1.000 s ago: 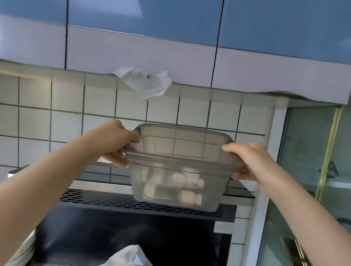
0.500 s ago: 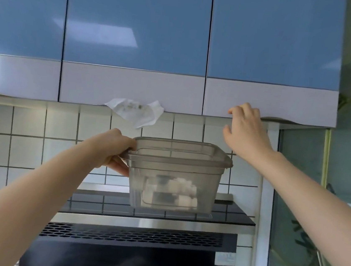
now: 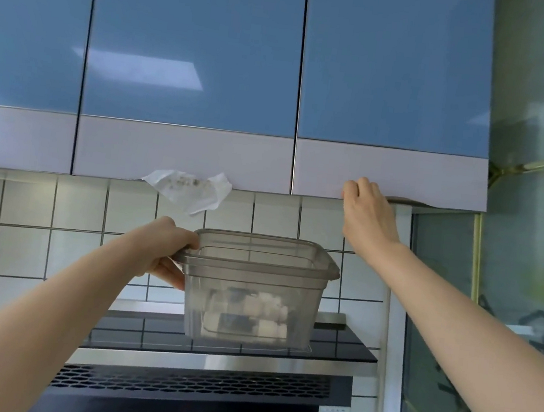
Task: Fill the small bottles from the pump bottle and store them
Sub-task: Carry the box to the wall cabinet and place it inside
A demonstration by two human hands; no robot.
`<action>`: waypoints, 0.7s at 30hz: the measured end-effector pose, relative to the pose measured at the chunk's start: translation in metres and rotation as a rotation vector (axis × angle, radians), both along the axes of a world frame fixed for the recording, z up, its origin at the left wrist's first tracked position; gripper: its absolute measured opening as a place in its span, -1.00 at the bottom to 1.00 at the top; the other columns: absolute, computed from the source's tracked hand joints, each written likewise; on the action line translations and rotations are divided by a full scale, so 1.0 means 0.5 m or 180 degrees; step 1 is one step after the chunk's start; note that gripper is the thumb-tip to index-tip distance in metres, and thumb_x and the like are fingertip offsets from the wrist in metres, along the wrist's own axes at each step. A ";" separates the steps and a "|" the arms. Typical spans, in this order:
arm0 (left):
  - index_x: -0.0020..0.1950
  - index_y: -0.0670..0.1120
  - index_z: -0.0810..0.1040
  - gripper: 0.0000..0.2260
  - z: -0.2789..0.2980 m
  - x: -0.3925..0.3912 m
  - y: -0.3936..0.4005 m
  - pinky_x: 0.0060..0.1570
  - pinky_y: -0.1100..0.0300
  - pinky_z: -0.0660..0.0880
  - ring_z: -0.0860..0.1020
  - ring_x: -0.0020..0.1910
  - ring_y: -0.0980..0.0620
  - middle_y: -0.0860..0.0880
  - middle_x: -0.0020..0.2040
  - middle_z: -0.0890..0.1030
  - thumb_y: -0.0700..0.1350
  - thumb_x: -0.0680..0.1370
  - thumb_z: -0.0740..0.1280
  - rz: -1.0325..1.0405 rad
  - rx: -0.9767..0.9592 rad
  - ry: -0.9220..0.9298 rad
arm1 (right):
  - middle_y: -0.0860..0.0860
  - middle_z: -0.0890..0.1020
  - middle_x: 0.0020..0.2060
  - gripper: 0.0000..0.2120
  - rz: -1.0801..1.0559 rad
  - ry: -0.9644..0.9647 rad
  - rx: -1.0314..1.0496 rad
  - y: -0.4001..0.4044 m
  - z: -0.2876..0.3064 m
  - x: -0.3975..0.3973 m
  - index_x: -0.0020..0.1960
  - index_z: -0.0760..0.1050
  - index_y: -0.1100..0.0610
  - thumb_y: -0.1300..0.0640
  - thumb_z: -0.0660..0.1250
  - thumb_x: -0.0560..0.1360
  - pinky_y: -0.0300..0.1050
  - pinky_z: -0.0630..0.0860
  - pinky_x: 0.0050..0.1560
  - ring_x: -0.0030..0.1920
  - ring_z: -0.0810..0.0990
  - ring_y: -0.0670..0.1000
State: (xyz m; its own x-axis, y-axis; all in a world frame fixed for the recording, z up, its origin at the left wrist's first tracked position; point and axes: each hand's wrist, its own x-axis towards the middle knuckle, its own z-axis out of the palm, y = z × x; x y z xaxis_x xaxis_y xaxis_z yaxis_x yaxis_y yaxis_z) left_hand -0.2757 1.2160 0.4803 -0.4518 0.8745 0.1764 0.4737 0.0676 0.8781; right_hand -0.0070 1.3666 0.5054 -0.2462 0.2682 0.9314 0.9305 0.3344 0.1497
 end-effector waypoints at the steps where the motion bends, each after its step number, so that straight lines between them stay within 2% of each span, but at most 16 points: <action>1: 0.00 -0.35 0.44 -0.87 0.000 0.007 -0.002 -0.37 -0.10 0.65 0.66 -0.37 -0.30 -0.31 -0.14 0.53 -0.29 0.54 0.30 0.0000 0.0016 -0.0024 | 0.16 0.46 -0.08 -0.61 -0.0030 -0.0011 -0.0005 -0.002 0.001 0.005 -0.01 0.40 0.25 0.56 0.27 0.24 -0.10 0.18 -0.27 -0.15 0.37 0.13; 3: -0.01 -0.35 0.44 -0.88 0.001 0.018 -0.008 -0.41 -0.07 0.64 0.66 -0.39 -0.29 -0.30 -0.14 0.53 -0.29 0.54 0.29 0.0003 0.0025 -0.0055 | 0.16 0.46 -0.07 -0.55 -0.0055 -0.0063 -0.0020 -0.004 0.001 0.008 -0.01 0.39 0.24 0.59 0.27 0.19 -0.11 0.18 -0.26 -0.13 0.38 0.13; 5: -0.02 -0.36 0.45 -0.88 0.002 0.031 -0.011 -0.45 -0.02 0.63 0.66 -0.41 -0.29 -0.30 -0.16 0.53 -0.29 0.53 0.30 -0.0015 0.0036 -0.0064 | 0.16 0.46 -0.08 -0.52 0.0013 -0.0082 -0.0023 -0.008 0.003 0.017 -0.02 0.38 0.22 0.62 0.26 0.16 -0.11 0.19 -0.24 -0.16 0.29 0.09; 8: -0.03 -0.37 0.47 -0.87 0.000 0.047 -0.014 -0.45 0.01 0.62 0.65 -0.42 -0.28 -0.28 -0.21 0.54 -0.29 0.53 0.30 -0.0055 0.0054 -0.0104 | 0.16 0.45 -0.17 -0.50 0.0110 -0.0015 0.0114 -0.012 -0.001 0.035 -0.10 0.37 0.20 0.62 0.33 0.09 -0.11 0.19 -0.30 -0.22 0.23 0.07; 10: -0.02 -0.37 0.46 -0.87 0.001 0.062 -0.014 -0.43 -0.03 0.63 0.66 -0.41 -0.29 -0.27 -0.22 0.53 -0.29 0.54 0.31 -0.0082 0.0049 -0.0128 | 0.12 0.43 -0.24 -0.50 0.0127 -0.0049 0.0253 -0.023 -0.002 0.061 -0.14 0.36 0.18 0.52 0.49 0.08 -0.10 0.28 -0.36 -0.26 0.28 0.06; 12: 0.00 -0.37 0.46 -0.86 0.005 0.075 -0.015 -0.39 -0.07 0.65 0.66 -0.37 -0.31 -0.29 -0.21 0.54 -0.28 0.54 0.31 -0.0098 0.0036 -0.0119 | 0.11 0.44 -0.23 -0.56 0.0312 -0.0051 0.0412 -0.039 -0.004 0.090 -0.14 0.39 0.20 0.34 0.60 0.17 -0.07 0.44 -0.32 -0.24 0.39 0.10; 14: -0.02 -0.38 0.47 -0.86 0.013 0.095 -0.016 -0.36 -0.10 0.65 0.66 -0.34 -0.33 -0.30 -0.21 0.56 -0.29 0.54 0.31 -0.0129 0.0039 -0.0084 | 0.12 0.46 -0.21 -0.62 0.0631 0.0113 0.0634 -0.065 -0.006 0.130 -0.12 0.40 0.23 0.14 0.58 0.31 -0.05 0.49 -0.23 -0.20 0.44 0.13; 17: -0.05 -0.38 0.47 -0.87 0.030 0.132 -0.013 -0.38 -0.11 0.65 0.65 -0.39 -0.30 -0.30 -0.21 0.57 -0.29 0.54 0.32 -0.0222 0.0108 -0.0077 | 0.10 0.46 -0.23 -0.60 0.0943 0.0446 0.0911 -0.109 -0.012 0.184 -0.15 0.40 0.23 -0.08 0.44 0.38 -0.14 0.40 -0.21 -0.21 0.40 0.07; 21: -0.06 -0.39 0.51 -0.87 0.054 0.181 -0.010 -0.46 -0.04 0.63 0.63 -0.47 -0.24 -0.27 -0.23 0.54 -0.30 0.54 0.30 -0.0405 0.0211 -0.0121 | 0.03 0.38 -0.26 -0.73 0.1403 0.1012 0.1140 -0.145 -0.015 0.249 -0.19 0.38 0.22 0.06 0.39 0.45 -0.17 0.38 -0.30 -0.25 0.37 0.04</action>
State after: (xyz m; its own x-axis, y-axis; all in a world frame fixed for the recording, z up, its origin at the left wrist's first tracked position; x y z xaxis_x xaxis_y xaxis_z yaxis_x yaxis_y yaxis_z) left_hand -0.1853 1.2111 0.5075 -0.3456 0.9121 0.2206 0.4411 -0.0496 0.8961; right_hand 0.1172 1.2942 0.4979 0.0402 -0.1355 0.9900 0.7348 0.6754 0.0626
